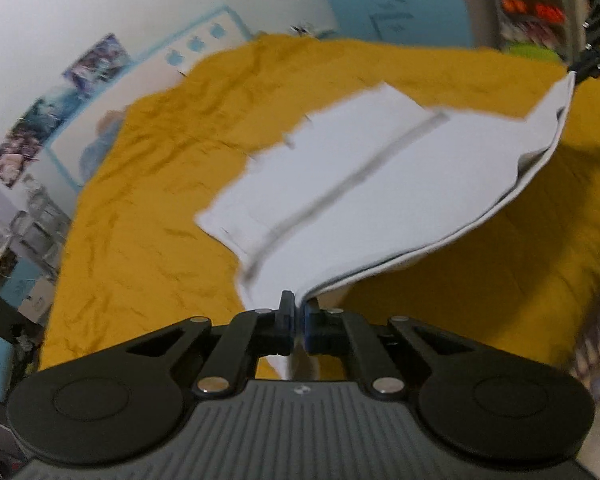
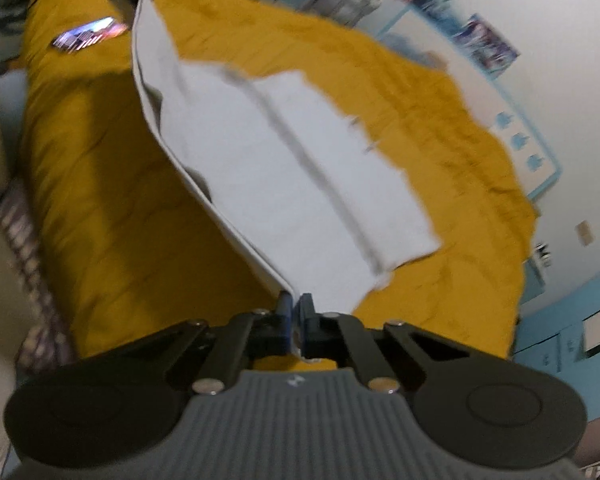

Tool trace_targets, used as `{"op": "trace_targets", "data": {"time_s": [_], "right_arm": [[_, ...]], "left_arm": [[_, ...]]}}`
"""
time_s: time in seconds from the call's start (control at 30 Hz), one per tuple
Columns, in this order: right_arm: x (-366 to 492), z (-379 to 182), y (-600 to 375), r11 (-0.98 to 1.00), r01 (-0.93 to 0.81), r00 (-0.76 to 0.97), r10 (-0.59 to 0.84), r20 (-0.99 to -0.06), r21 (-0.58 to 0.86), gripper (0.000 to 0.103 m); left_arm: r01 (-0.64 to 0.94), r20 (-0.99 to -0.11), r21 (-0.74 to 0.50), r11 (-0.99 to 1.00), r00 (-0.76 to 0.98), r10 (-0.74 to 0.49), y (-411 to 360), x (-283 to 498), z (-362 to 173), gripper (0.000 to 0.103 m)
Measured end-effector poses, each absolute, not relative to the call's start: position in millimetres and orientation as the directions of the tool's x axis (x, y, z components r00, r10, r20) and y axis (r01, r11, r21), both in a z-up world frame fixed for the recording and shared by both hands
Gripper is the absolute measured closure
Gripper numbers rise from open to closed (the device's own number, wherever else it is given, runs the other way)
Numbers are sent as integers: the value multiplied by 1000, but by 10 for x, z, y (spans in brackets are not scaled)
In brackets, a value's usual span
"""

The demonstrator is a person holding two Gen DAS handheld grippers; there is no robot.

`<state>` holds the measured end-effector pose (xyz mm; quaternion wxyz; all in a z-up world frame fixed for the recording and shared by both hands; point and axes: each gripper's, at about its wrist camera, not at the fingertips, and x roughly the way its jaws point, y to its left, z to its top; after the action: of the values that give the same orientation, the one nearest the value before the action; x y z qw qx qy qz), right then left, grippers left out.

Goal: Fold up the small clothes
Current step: 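Carry the hem over the body with both grippers and release it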

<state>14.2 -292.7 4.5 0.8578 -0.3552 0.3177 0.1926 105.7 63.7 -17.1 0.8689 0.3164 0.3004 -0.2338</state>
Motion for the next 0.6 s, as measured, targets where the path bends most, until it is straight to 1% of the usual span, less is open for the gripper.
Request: {"op": "trace_targets", "data": {"time_s": [0.13,0.3,0.5,0.6], "right_arm": [[550,402,-2991,689,-496,781,88,-619,-528,103],[1266,709,-3129,720,-435,818,65,-571,-541,103],[2309,878,-3274,747,-383,836,31,-548,-544,103],[2882,846,-3346,757,-373,832,18,-554,-536,103]], "left_arm": [[549,-621,441,710,758,-201,566,1420,123,99],[517,-579,486,705,794,-183,429,2051,395,99],[492,-567,496,715,808,-162,251,2909,460,99],[501,-590,491,712,793,-151,138,3333,393,99]]}}
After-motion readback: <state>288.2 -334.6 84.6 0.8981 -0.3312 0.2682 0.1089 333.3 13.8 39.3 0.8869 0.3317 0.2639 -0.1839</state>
